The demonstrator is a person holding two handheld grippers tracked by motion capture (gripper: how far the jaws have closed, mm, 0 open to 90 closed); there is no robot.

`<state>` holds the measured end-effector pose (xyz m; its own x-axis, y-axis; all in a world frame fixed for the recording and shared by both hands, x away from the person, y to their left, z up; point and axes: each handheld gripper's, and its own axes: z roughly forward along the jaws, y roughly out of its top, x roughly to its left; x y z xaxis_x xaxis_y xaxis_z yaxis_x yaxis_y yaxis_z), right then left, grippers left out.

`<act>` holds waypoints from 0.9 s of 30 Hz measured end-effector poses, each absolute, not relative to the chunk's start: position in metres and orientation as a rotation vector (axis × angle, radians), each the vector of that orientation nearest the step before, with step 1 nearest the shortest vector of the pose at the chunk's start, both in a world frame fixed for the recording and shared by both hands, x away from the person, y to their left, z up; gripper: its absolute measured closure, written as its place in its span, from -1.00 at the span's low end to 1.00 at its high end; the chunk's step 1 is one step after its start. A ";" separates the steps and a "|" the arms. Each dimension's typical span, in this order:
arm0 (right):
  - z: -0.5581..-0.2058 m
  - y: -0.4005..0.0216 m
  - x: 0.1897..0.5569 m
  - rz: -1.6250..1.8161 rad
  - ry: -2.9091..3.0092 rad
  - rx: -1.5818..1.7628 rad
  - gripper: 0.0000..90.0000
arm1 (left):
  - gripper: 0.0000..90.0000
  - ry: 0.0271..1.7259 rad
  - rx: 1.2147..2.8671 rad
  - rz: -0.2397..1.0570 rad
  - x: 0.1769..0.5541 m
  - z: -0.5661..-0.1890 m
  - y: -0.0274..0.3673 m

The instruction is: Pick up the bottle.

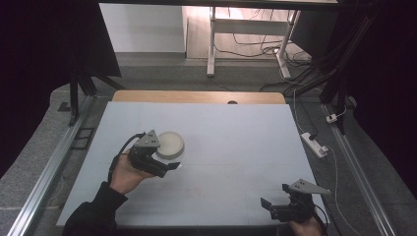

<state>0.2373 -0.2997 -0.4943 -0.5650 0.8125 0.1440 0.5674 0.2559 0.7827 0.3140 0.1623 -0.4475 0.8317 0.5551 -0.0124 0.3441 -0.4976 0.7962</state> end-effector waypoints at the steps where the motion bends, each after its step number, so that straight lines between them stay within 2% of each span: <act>1: -0.494 -0.300 0.237 1.206 2.243 1.276 -1.00 | -0.83 0.653 2.140 0.306 0.313 -0.447 0.161; 27: -0.494 -0.299 0.237 1.200 2.255 1.263 -1.00 | -0.83 0.539 2.144 0.204 0.303 -0.450 0.114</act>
